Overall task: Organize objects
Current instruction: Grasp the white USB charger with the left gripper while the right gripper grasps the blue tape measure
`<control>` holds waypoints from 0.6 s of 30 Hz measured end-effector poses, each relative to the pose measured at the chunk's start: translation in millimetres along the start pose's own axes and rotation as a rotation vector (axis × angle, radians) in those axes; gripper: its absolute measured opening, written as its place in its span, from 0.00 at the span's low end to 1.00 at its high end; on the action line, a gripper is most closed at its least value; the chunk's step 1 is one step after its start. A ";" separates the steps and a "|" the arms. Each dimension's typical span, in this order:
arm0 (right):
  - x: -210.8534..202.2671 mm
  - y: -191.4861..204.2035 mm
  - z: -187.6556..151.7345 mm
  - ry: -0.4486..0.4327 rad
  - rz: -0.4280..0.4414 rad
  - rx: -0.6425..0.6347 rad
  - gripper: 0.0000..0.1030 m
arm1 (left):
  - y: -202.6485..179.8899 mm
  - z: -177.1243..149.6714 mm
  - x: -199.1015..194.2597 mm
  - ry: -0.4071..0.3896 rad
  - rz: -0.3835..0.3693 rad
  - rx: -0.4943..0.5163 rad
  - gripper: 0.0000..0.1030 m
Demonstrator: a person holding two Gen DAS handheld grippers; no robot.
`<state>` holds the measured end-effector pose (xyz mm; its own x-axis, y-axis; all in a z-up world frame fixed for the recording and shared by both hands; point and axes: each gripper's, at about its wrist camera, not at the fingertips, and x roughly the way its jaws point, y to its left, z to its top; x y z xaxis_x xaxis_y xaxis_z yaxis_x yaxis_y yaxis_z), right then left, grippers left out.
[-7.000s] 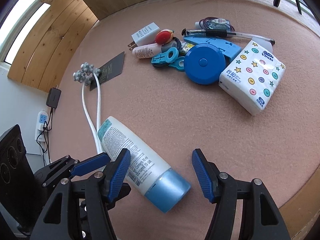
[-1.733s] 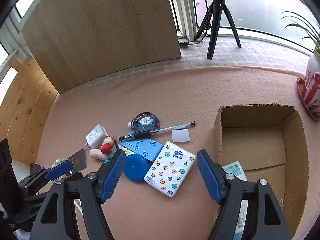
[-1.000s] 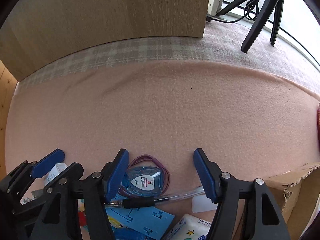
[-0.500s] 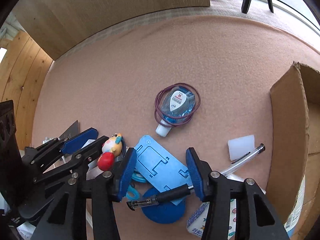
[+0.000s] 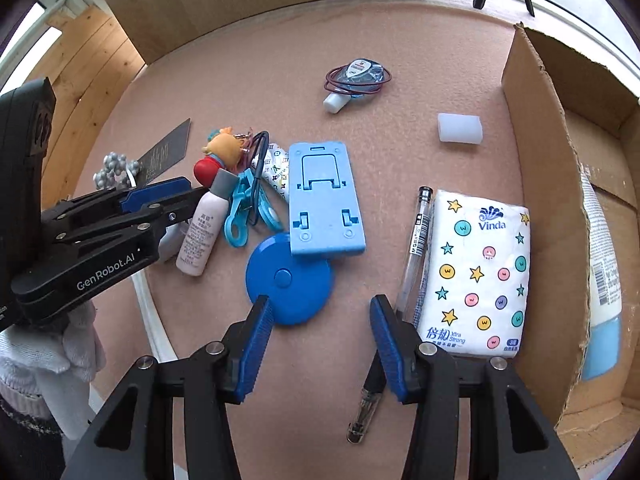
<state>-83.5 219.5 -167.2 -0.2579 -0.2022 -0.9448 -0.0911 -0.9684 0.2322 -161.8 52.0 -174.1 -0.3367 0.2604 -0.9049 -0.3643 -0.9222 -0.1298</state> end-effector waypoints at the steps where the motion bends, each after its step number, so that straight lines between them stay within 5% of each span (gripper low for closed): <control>1: -0.6 -3.4 -0.4 0.002 -0.001 0.005 0.41 | 2.4 -0.9 -1.8 -0.004 0.006 -0.008 0.31; 10: -30.9 -12.9 -6.9 -0.078 0.085 0.071 0.38 | 22.3 -13.1 -43.1 -0.096 -0.018 -0.081 0.31; 18: -20.7 -1.5 -6.2 -0.063 0.051 0.023 0.40 | 8.3 -30.3 -43.6 -0.076 -0.010 0.014 0.31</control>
<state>-72.1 224.3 -149.4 -0.3226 -0.2410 -0.9153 -0.0979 -0.9534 0.2855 -123.8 24.4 -148.1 -0.3974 0.2913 -0.8702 -0.3801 -0.9154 -0.1328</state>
